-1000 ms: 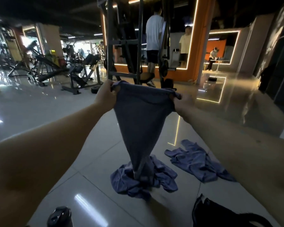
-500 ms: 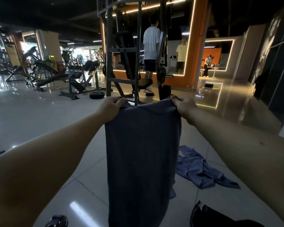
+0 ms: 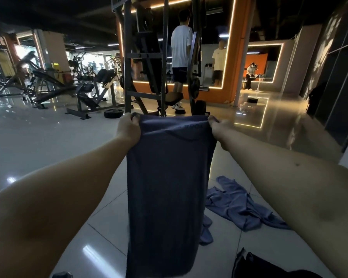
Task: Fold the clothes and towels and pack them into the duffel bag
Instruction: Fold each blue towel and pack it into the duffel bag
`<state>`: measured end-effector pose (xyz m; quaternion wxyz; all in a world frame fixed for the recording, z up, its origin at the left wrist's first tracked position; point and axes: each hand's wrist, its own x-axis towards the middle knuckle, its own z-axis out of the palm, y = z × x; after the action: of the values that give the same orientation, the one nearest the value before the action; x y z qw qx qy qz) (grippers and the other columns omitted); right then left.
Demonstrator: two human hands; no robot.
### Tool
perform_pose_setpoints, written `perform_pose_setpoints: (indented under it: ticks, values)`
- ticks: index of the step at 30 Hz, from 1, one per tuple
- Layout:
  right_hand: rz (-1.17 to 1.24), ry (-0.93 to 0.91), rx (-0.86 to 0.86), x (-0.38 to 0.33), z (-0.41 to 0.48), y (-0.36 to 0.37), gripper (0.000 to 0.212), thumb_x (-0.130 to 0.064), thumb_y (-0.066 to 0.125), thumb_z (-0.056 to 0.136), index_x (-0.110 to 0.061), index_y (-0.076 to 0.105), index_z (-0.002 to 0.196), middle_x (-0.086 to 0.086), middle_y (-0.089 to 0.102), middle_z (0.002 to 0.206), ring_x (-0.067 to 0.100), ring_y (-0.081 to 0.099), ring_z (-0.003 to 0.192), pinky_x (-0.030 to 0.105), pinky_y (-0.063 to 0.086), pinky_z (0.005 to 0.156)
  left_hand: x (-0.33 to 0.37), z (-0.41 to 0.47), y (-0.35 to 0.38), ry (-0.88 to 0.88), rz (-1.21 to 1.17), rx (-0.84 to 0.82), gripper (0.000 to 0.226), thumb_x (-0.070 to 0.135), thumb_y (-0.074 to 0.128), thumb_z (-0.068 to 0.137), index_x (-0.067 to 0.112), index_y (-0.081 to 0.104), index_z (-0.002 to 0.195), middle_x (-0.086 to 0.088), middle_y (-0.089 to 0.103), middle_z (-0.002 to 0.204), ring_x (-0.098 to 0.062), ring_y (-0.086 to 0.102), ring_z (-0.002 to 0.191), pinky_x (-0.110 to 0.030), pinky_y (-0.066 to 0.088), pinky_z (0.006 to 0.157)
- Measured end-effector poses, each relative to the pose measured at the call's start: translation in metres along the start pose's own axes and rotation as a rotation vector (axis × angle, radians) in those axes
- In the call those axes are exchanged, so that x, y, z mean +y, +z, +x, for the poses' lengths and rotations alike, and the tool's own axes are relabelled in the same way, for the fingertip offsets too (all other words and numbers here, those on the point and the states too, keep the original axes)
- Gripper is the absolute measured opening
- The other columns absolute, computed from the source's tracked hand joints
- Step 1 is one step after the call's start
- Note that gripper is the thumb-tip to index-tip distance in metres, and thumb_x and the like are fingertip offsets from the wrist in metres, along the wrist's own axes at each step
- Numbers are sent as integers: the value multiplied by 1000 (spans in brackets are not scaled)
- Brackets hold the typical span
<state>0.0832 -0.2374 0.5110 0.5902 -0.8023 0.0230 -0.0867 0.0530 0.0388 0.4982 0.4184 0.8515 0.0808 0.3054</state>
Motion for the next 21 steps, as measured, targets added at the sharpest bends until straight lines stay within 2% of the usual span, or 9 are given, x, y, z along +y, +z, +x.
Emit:
perform_pose_setpoints:
  ticks: [2, 4, 6, 8, 11, 14, 15, 18, 21]
  values:
    - [64, 6, 28, -15, 1, -2, 46, -51, 49, 100, -19, 56, 133, 4, 59, 118, 26, 56, 110, 39, 46, 91, 13, 8, -4, 19, -24, 57, 35, 29, 38, 107, 7, 59, 123, -5, 59, 105, -21, 55, 92, -34, 39, 81]
    - [139, -13, 51, -28, 1, -3, 45, -51, 51, 100, -20, 58, 131, 2, 60, 114, 24, 56, 113, 37, 46, 93, 24, 12, -11, 19, -34, 119, 36, 32, 38, 106, 7, 60, 120, -4, 58, 101, -23, 53, 91, -33, 37, 78]
    - [166, -59, 44, -38, -6, -7, 40, -48, 49, 102, -20, 57, 130, -3, 56, 101, 19, 55, 102, 34, 43, 89, 33, 13, -20, 30, -66, 151, 36, 34, 37, 106, 7, 60, 117, -4, 57, 99, -22, 52, 89, -32, 35, 75]
    - [204, -75, 34, -43, -15, -11, 35, -47, 49, 102, -22, 58, 124, -3, 57, 102, 16, 56, 95, 31, 45, 84, 39, 8, -27, 57, -122, 164, 36, 33, 37, 106, 7, 60, 116, -4, 58, 99, -20, 52, 89, -29, 34, 75]
    - [275, -28, -9, -33, -34, -15, 24, -44, 51, 102, -22, 58, 108, -2, 62, 99, 16, 60, 89, 29, 49, 68, 31, -12, -31, 105, -141, 147, 30, 31, 39, 106, 10, 60, 106, -1, 57, 92, -17, 51, 85, -26, 32, 70]
    - [287, 20, -54, -1, -43, -16, 27, -44, 58, 98, -21, 59, 112, 2, 66, 114, 23, 63, 107, 38, 55, 90, 7, -39, -28, 138, -83, 35, 29, 28, 40, 106, 8, 60, 100, -5, 58, 91, -18, 52, 84, -27, 32, 68]
    - [279, 41, -89, 13, -45, -16, 31, -44, 59, 98, -20, 57, 118, 4, 64, 120, 23, 62, 110, 38, 54, 90, -4, -48, -27, 146, -64, -15, 29, 27, 40, 106, 8, 60, 98, -6, 58, 91, -18, 53, 84, -28, 33, 69]
    - [206, 144, -248, 57, -52, -17, 40, -44, 56, 99, -15, 57, 127, 9, 64, 123, 25, 62, 109, 34, 53, 76, -31, -80, -23, 133, -25, -158, 31, 29, 41, 106, 13, 59, 86, -5, 58, 79, -17, 53, 72, -31, 37, 64]
    - [119, 261, -399, 100, -61, -17, 41, -37, 58, 100, -9, 55, 130, 11, 64, 110, 22, 64, 92, 33, 55, 69, -63, -108, -18, 79, 42, -344, 35, 30, 43, 105, 7, 62, 87, -10, 58, 77, -17, 51, 69, -30, 40, 62]
